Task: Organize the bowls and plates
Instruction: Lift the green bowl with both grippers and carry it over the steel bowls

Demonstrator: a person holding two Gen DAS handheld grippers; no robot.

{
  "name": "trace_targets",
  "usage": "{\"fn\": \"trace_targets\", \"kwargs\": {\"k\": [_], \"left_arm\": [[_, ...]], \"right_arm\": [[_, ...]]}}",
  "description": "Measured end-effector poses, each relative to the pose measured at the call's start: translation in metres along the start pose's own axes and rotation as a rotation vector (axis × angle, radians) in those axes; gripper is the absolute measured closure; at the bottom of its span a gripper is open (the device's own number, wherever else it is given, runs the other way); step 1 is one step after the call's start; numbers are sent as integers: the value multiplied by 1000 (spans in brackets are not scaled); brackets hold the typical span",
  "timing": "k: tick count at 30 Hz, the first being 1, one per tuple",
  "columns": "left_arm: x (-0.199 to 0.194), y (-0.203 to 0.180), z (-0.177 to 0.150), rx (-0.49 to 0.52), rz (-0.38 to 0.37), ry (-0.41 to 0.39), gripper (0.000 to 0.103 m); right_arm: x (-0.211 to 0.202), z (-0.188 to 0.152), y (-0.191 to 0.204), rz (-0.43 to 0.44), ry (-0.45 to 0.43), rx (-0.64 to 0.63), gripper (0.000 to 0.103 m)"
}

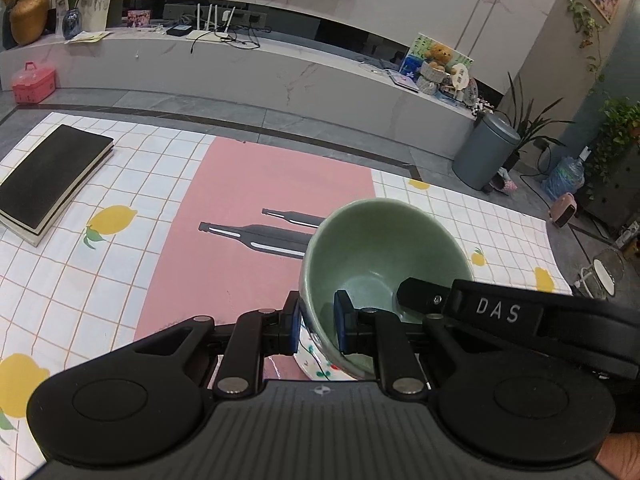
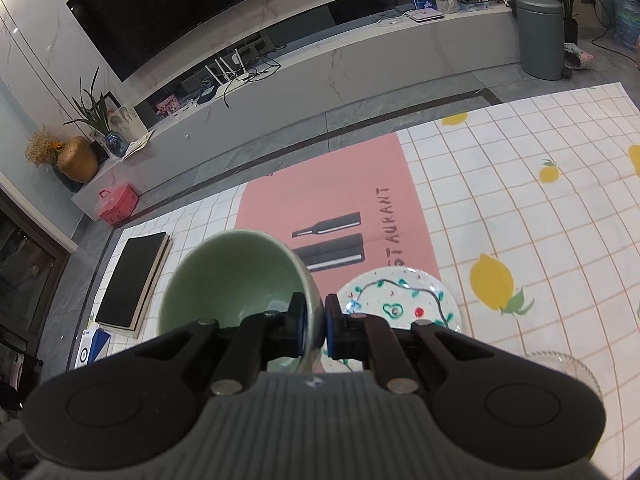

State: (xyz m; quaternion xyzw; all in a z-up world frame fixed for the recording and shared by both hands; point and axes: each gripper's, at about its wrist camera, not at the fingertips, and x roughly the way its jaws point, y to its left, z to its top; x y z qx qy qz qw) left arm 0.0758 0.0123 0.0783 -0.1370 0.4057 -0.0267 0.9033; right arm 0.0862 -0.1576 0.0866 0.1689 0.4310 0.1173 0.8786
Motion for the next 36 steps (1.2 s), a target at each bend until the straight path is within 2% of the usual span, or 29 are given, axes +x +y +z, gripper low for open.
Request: {"fn": "trace_targets", "kwargs": {"k": [8,18,36], "left_arm": [[-12,-12,-30,56,-12,15,84],[-16,-18,-55,93,-28,51,84],[-12,-19,-92,197,7,161,82]], "right_arm": [[-26,-28,-12,-9,-2,-2,95],[-38,-60,-31,-16,30,16,93],[-29,-91,-37,-42,111,-7,93]]}}
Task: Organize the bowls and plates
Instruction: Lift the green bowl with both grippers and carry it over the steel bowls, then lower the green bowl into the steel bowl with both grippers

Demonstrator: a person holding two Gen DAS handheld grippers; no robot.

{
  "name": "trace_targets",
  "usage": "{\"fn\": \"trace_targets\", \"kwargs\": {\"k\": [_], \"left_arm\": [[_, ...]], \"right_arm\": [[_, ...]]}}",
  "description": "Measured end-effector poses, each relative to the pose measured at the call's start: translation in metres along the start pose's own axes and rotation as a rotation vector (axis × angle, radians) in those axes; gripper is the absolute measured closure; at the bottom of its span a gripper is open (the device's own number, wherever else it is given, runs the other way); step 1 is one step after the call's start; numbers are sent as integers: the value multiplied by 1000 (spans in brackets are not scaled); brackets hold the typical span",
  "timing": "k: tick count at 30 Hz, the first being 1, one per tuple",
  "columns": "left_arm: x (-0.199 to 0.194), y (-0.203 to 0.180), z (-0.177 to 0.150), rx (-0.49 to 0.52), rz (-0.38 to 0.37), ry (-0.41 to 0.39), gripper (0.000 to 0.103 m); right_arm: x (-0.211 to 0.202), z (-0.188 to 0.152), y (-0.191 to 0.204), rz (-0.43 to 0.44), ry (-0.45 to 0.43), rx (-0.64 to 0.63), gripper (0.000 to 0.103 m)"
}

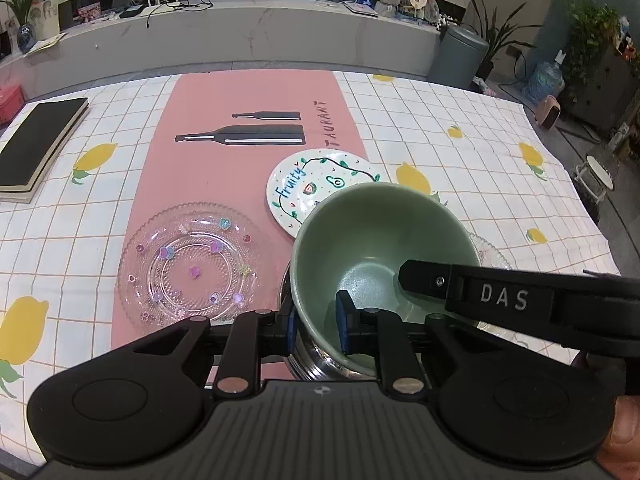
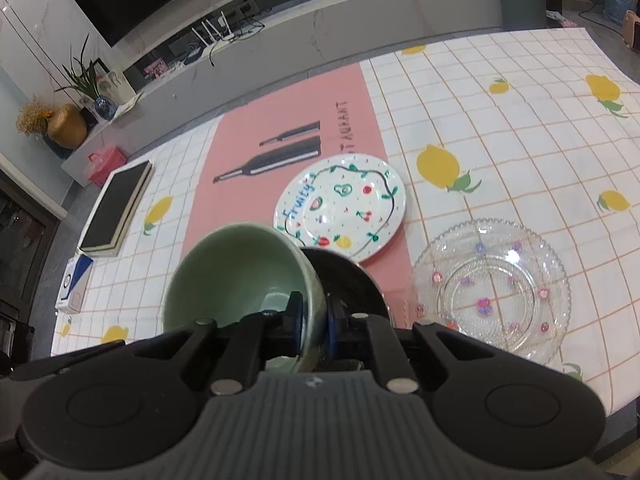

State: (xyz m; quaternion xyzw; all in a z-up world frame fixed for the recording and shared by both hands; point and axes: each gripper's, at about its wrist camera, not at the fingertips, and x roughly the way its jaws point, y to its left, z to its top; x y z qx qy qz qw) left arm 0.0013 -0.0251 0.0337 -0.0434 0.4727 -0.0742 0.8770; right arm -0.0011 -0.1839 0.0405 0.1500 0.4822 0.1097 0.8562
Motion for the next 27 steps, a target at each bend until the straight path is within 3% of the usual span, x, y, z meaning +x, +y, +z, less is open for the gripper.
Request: {"fn": "trace_targets", "kwargs": {"k": [13,27], "left_arm": [[8,-15,-5,100,49,33,79],[5,-11,-3,99,18,30,81]], "right_arm": [[6,-9,-4,-47,15,-17,93],[14,-8,-10,-92,25,-34,91]]}}
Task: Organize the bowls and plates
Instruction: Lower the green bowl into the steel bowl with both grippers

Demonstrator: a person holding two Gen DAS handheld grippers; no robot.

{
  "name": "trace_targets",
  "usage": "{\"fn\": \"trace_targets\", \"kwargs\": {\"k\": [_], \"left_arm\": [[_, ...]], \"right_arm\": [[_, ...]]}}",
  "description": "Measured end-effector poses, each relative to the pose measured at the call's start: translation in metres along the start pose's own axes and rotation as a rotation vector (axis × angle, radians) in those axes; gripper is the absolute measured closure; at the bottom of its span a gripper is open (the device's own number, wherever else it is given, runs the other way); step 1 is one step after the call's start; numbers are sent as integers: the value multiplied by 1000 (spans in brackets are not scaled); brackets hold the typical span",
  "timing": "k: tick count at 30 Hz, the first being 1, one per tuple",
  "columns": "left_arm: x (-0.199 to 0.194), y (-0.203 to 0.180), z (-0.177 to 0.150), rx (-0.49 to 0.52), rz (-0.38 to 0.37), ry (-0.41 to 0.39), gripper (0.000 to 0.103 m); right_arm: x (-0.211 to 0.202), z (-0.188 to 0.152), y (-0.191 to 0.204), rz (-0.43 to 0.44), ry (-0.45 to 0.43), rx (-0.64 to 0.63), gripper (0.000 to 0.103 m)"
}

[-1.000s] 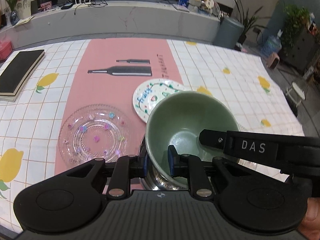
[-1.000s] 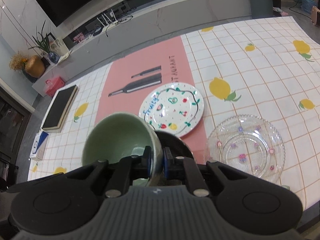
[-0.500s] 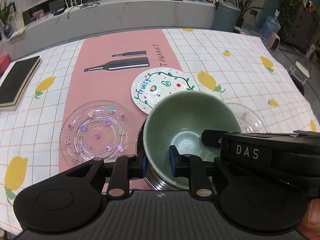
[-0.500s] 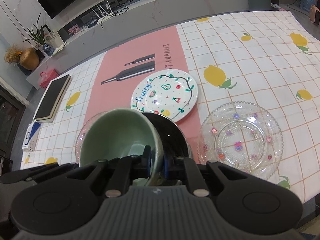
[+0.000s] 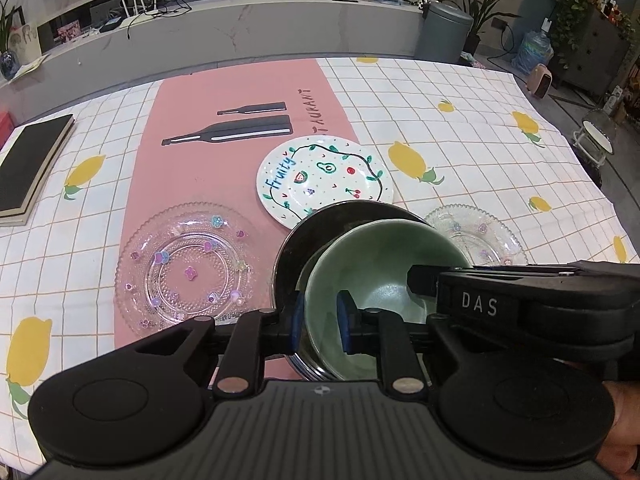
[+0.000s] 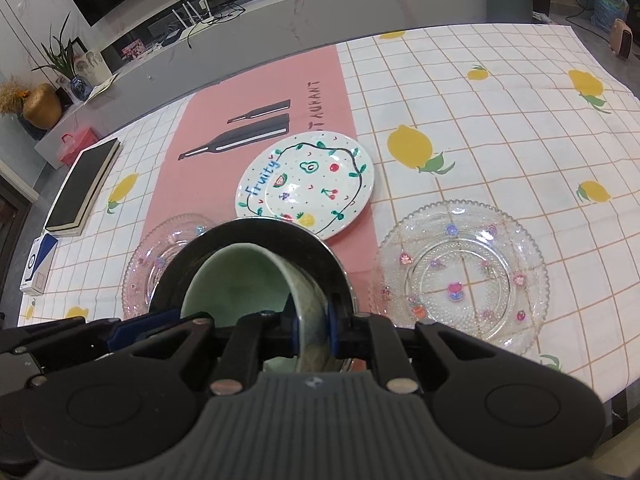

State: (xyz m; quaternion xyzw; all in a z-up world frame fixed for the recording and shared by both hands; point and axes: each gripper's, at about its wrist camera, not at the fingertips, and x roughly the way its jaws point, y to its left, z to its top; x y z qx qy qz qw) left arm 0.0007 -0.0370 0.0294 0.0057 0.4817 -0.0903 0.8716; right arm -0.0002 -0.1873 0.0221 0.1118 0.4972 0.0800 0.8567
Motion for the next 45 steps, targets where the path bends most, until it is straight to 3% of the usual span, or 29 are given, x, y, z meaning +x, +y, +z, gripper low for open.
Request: {"fn": "trace_targets", "kwargs": {"k": [3,7,20,32,33,34,37,45], "left_arm": [[0,1,0,-8,-5,-1,81],[-4,7,4,-37,-7,-24,80],[-17,17,11,-90,-30,-90,74],[-27,29,14,-141,-37,-138,74],[-27,30,15,-145,-35,-138,73],[-26,30,15,-146,-34,-136,73],[-25,30,15,-146,-32,-132,73],[-24,29,14,-145,-30,-129,68]], "right_arm": [[0,0,1,1,-4,-2,88],[-1,-1,6,-8,-24,-24,77],[-4,-1,15,-24,-25,-97,69],[-27,4,8,-23,-119,-87,67],[-29,5,7,-11,-122,-87,73],[-30,5,6,-3,-115,-90,87],[-30,5,6,-21,-105,-114,99],[-18,-1,9,-12,-50,-151,103]]}}
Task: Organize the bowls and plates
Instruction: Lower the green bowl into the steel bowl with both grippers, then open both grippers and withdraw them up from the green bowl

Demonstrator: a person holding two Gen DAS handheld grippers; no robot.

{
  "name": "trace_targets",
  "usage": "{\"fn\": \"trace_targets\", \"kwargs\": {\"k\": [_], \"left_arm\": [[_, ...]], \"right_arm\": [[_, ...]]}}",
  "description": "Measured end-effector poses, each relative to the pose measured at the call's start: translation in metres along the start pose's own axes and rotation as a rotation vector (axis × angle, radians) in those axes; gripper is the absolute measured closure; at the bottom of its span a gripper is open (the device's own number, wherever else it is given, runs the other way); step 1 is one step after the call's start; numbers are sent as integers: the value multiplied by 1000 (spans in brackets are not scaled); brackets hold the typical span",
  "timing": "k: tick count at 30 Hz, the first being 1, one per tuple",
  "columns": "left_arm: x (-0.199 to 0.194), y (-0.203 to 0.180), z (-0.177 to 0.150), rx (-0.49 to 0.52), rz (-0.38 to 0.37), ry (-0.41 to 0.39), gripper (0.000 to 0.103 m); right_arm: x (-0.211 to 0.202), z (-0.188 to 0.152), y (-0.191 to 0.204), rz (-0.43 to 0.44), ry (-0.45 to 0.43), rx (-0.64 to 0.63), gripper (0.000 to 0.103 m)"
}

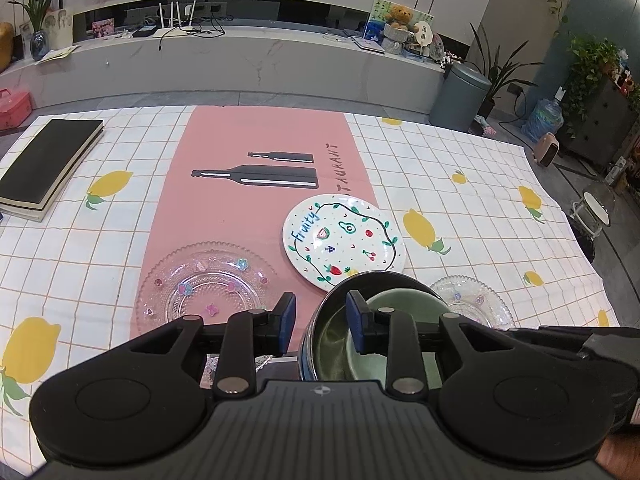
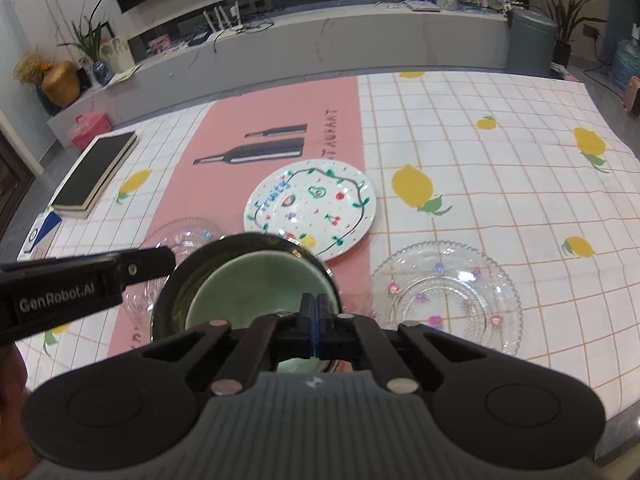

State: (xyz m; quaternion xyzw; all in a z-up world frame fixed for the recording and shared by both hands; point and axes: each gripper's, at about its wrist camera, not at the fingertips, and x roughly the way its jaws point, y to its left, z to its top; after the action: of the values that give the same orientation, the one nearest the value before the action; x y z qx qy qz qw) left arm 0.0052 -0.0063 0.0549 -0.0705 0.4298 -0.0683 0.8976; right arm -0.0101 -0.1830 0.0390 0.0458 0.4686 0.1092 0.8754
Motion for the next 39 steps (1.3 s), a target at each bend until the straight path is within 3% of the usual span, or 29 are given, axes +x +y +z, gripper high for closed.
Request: {"fn": "trace_targets", "kwargs": {"k": [10,15,21,23,25,30,34,39], "left_arm": [[0,5,-1,-14,-6,-4,67],[-7,13,1,-43,-4,-23,67],[-11,34,5,-138,-73,-19,65],[-13,41,5,-142,-56,-27,65],[-13,51,3,-154,-37,-25,64],[-10,69,-6,-173,12,-2,65],[-12,69,-5,-178,14,-15,65],[-9,61,-5,-149,1,-10,64]], "right_arm": [[18,-6,4,24,77,-9,103],[5,-1,2,72,24,16,99],[-8,10,-9,99,-26,71,93],[-12,12,-11,110,-43,78,85],[-15,15,-11,124,-62,70,70],[-18,20,-6,126,-86,42,64],[-17,17,-2,117,-102,13,42],[-16,16,-3,90,-122,-18,32]]}}
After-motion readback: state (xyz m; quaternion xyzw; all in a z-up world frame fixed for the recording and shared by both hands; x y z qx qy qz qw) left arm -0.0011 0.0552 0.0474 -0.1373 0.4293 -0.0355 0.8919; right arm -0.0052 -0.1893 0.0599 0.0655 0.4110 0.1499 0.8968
